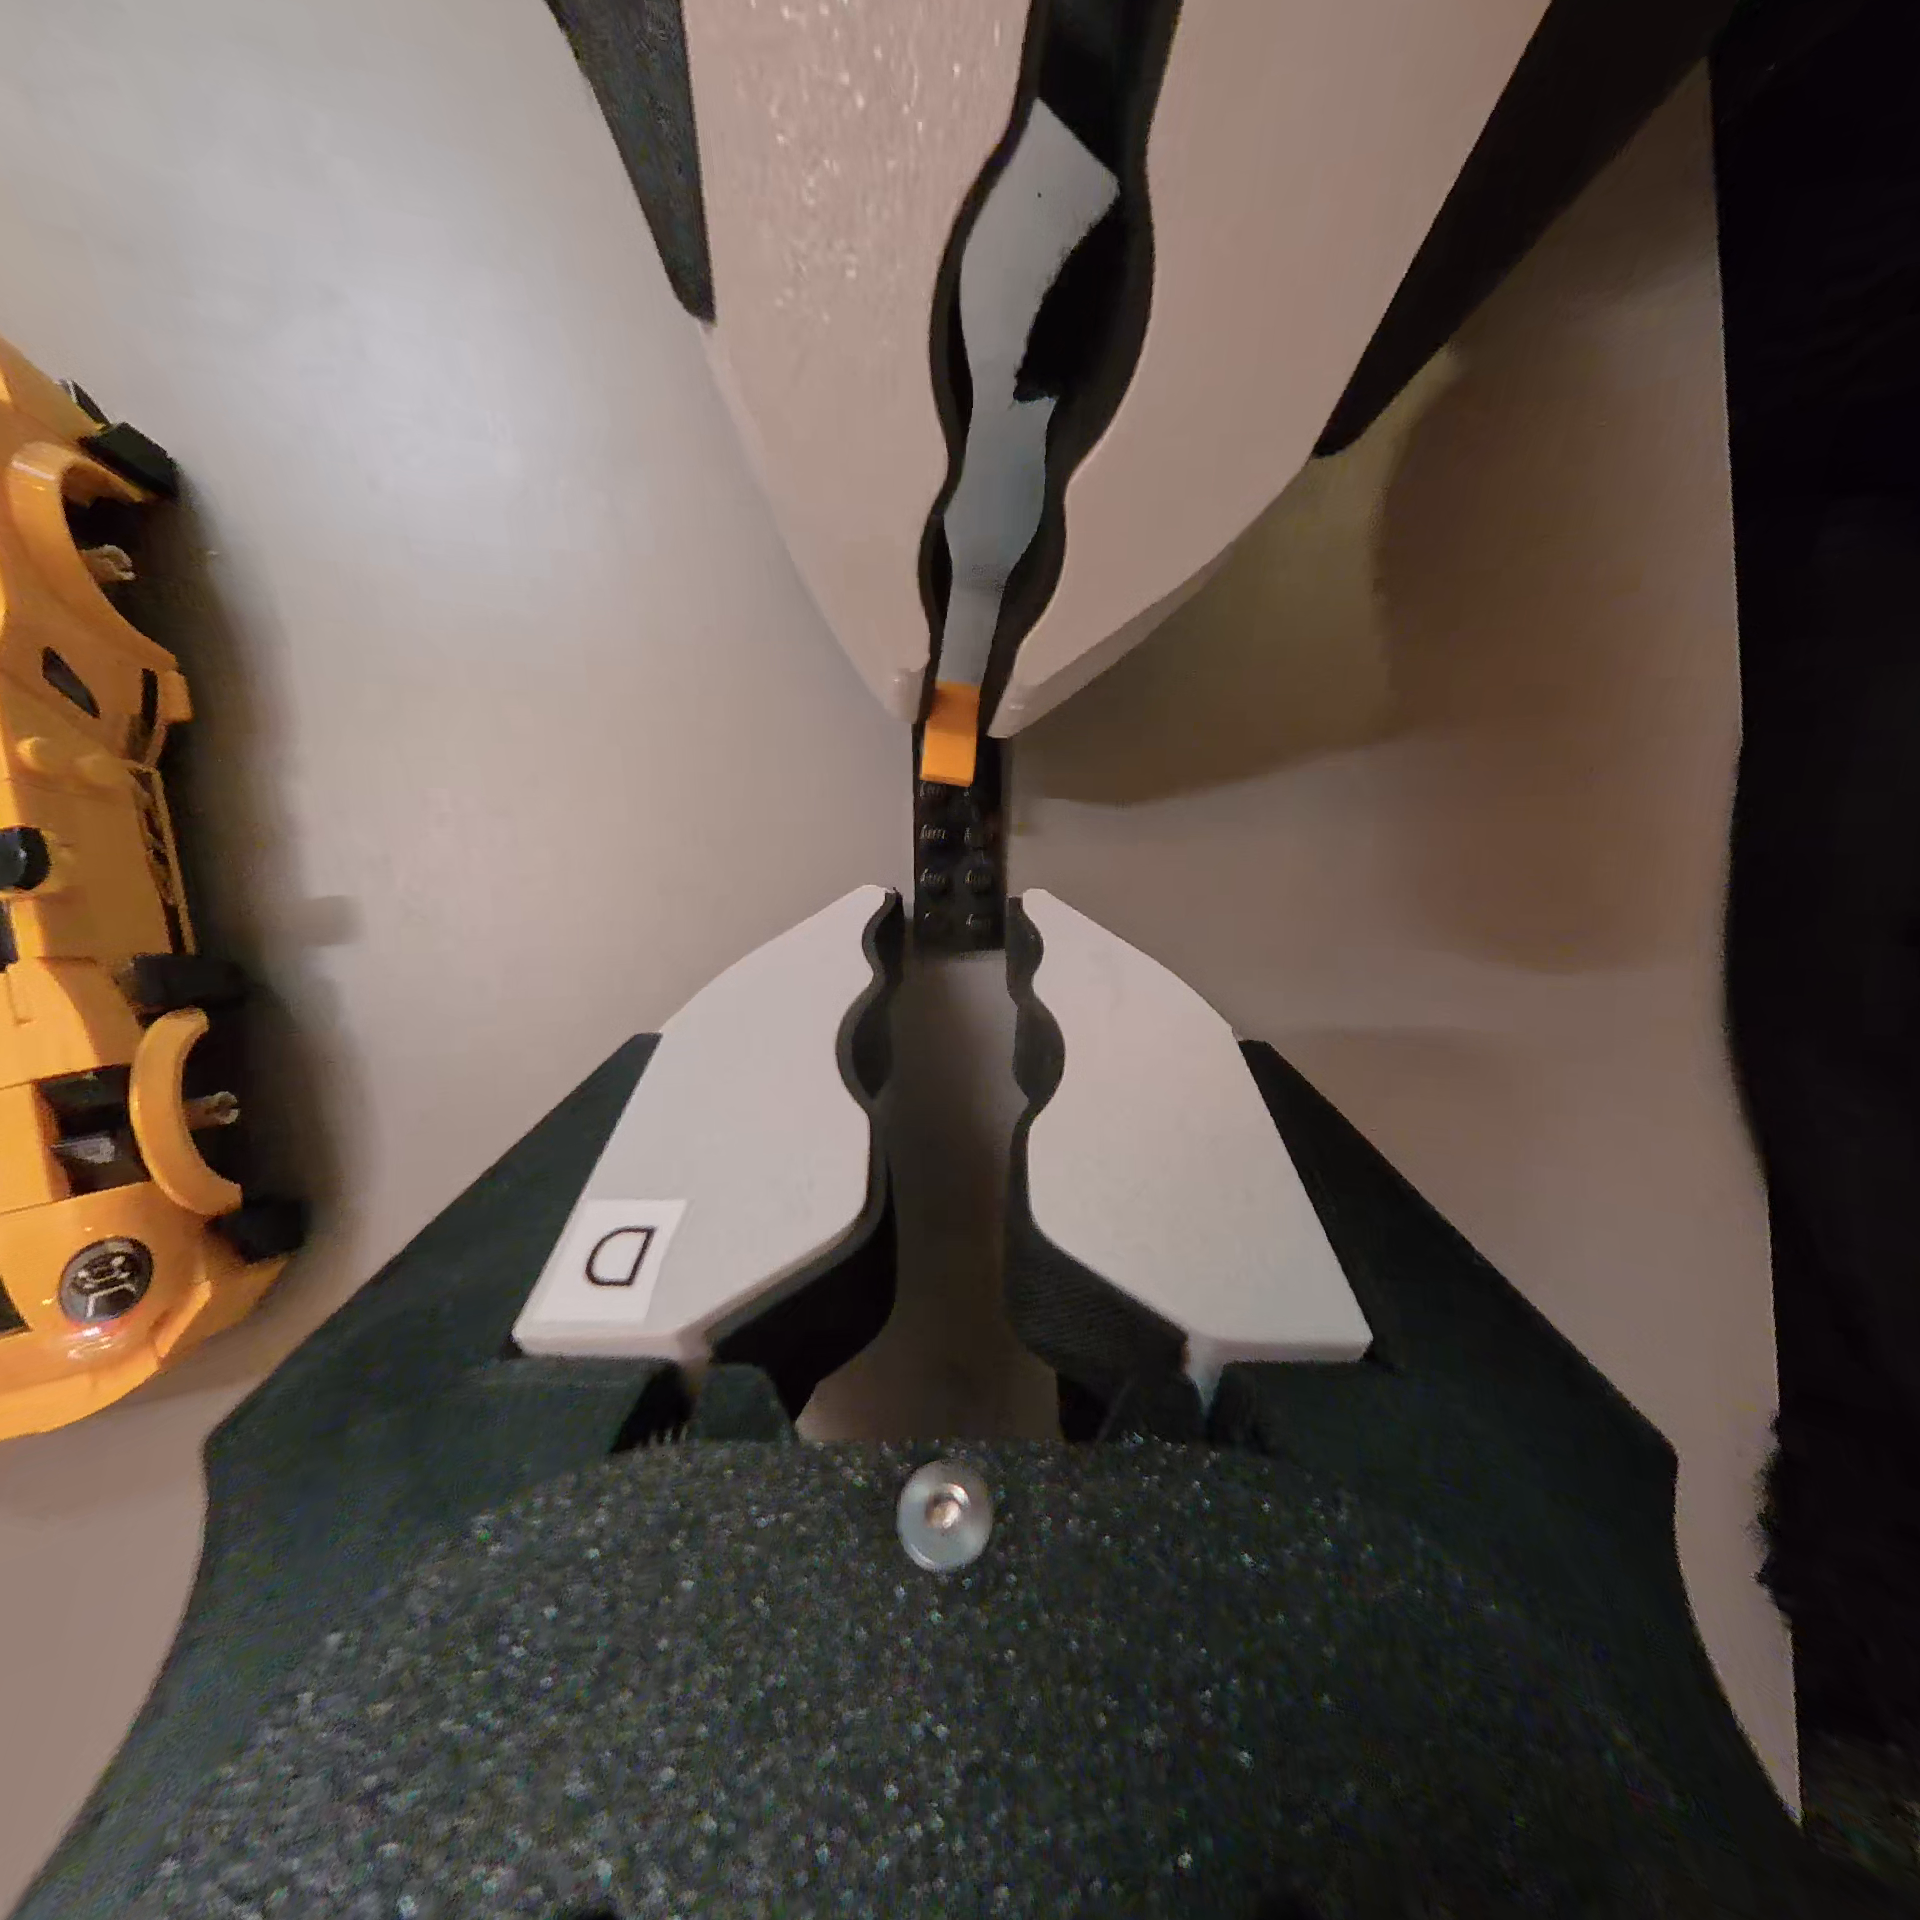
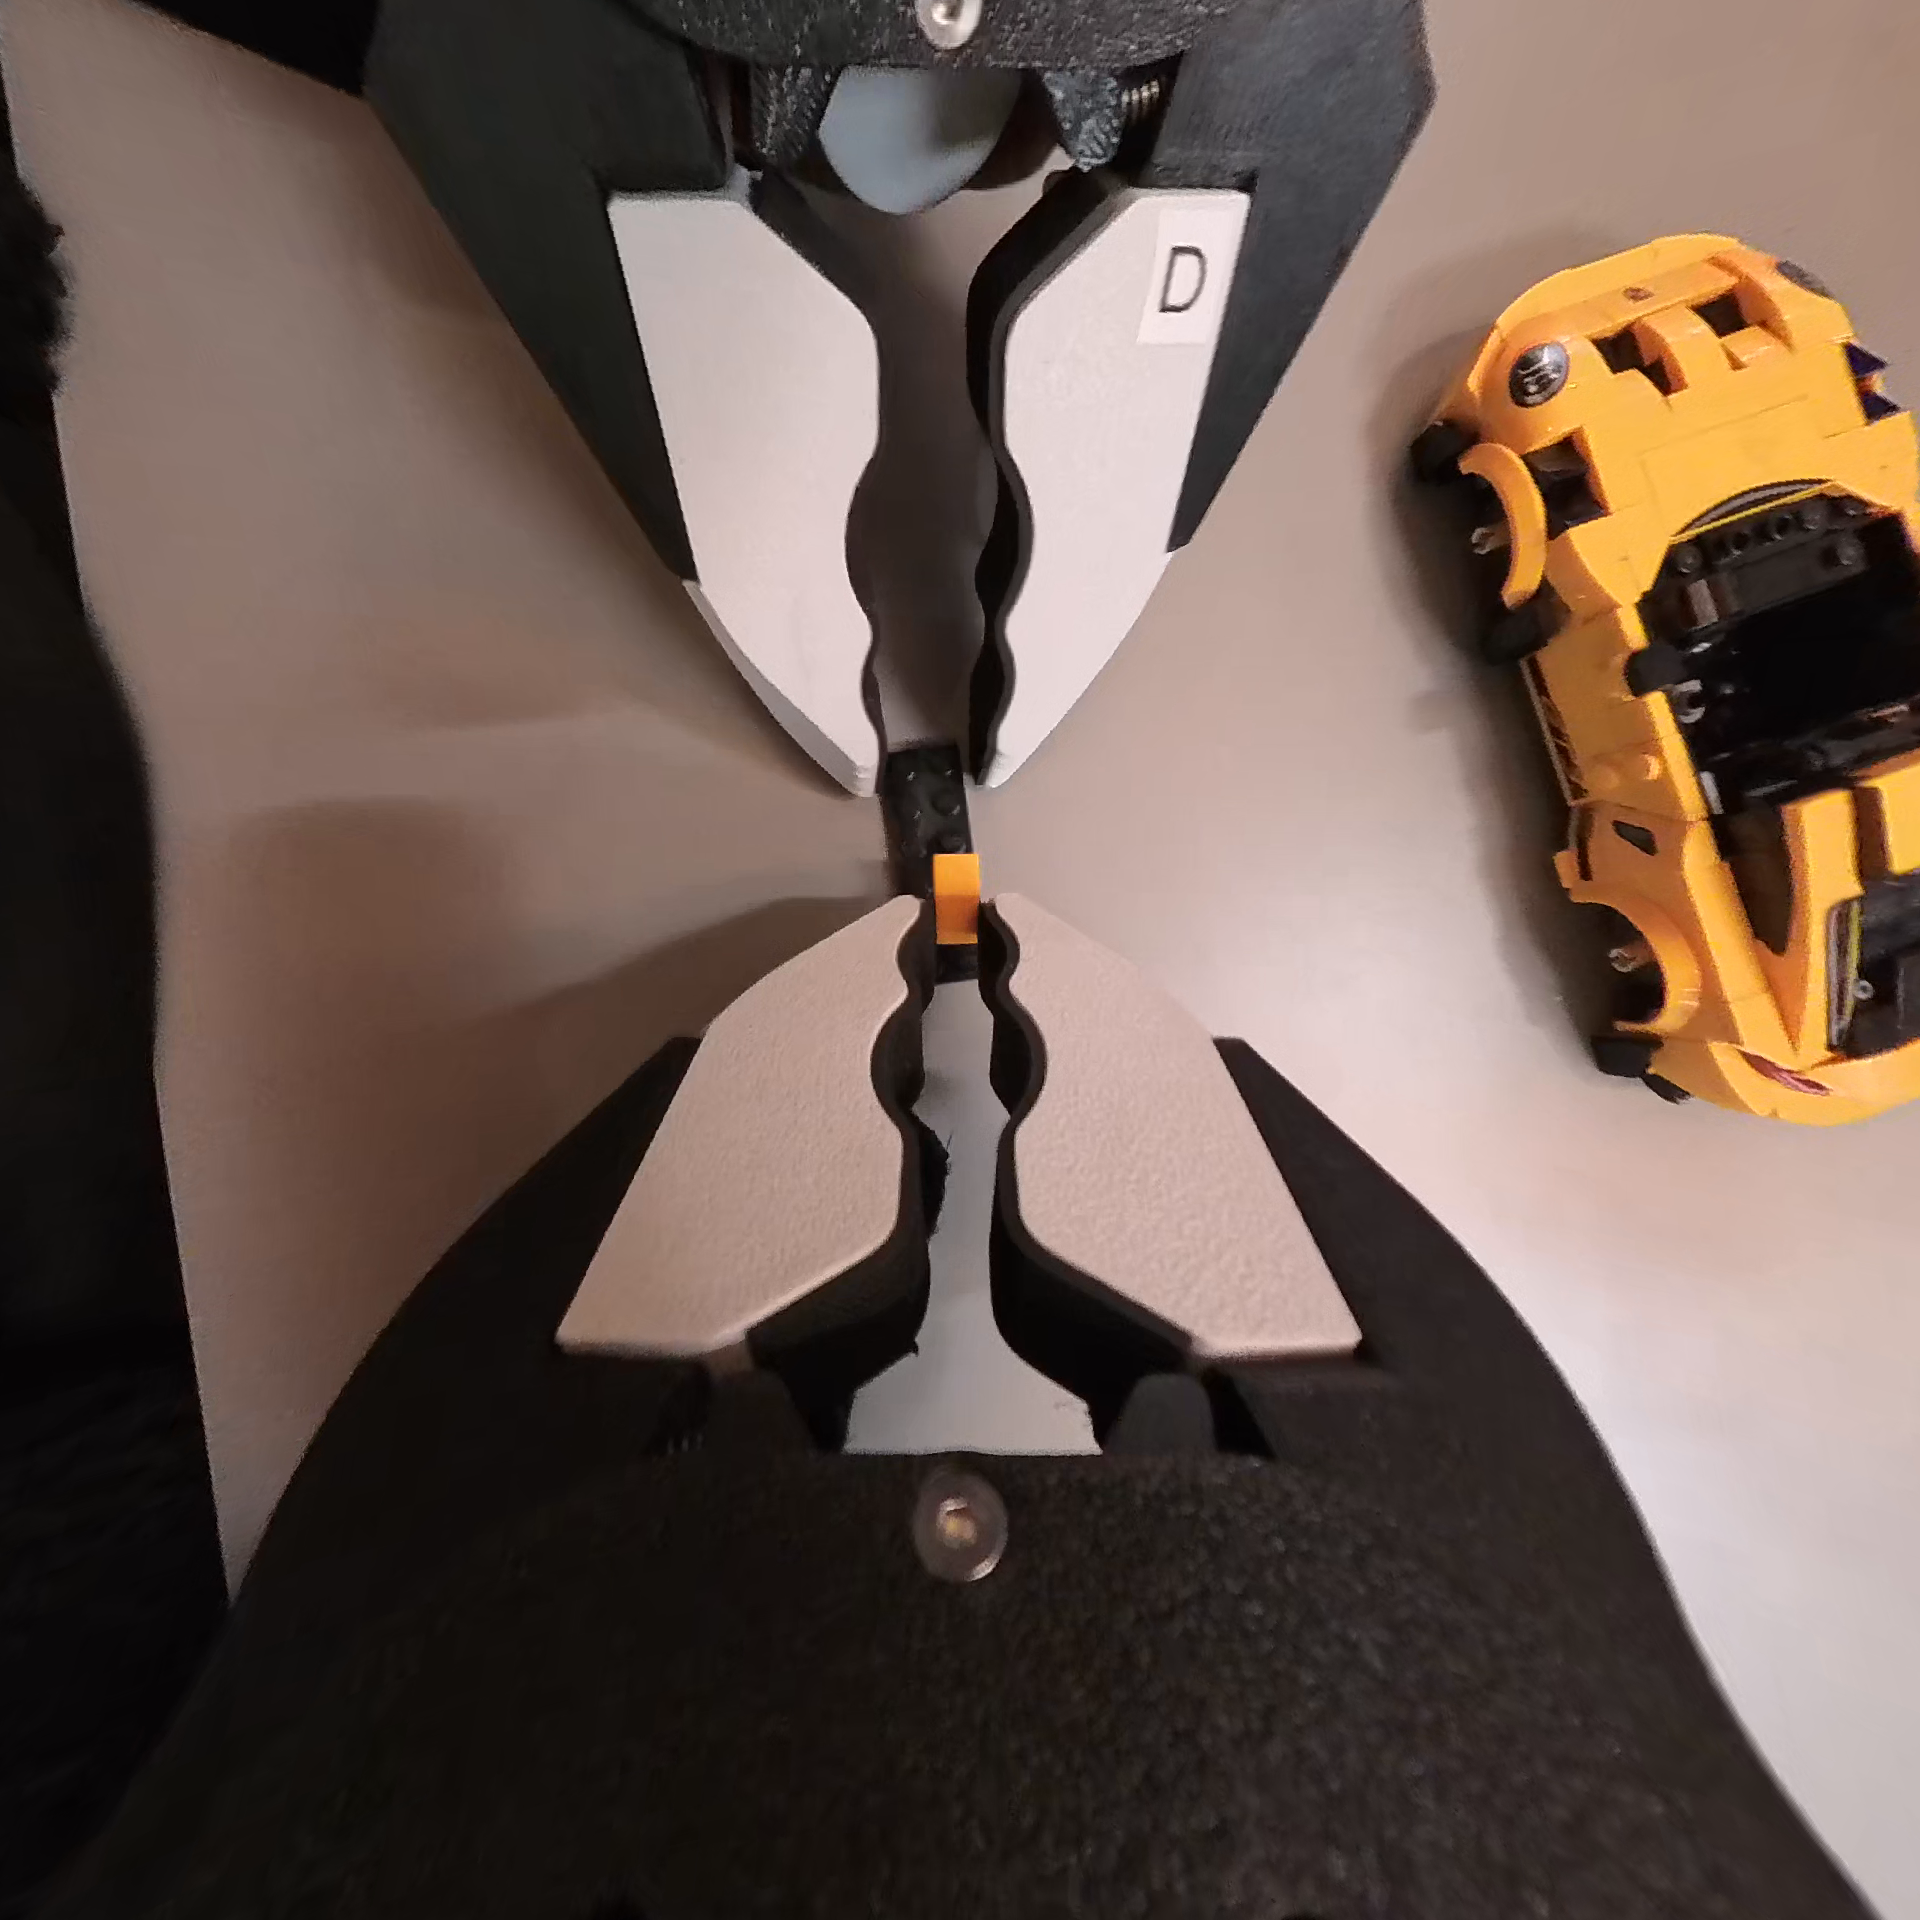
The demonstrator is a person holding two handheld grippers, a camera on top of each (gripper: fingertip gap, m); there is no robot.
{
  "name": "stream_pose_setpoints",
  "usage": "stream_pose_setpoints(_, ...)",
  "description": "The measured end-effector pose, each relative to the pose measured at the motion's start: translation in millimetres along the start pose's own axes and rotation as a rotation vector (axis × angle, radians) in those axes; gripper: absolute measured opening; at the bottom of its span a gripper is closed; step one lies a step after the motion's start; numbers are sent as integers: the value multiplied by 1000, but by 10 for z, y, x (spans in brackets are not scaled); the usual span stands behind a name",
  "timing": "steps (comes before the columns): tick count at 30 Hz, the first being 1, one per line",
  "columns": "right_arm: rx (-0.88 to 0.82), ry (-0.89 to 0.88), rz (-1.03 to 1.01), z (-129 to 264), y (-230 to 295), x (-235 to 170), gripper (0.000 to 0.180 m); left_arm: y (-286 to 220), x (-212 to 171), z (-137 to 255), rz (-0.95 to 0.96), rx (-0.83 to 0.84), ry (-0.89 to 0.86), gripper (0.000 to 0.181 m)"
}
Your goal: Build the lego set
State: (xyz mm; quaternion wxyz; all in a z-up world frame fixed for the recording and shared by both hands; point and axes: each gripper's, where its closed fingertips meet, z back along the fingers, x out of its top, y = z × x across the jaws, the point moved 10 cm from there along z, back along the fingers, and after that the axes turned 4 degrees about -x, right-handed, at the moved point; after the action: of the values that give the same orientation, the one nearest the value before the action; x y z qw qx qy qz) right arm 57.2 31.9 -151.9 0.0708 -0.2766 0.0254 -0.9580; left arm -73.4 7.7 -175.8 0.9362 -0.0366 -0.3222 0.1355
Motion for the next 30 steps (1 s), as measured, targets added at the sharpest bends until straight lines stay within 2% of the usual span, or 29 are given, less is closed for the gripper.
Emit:
stream_pose_setpoints(14,39,84,12,-154,43,64,7,-2,-88,38,-33,-16,-19,21)
stream_pose_setpoints(30,68,101,9,-174,42,70,7,1,-102,33,-46,-26,-40,20)
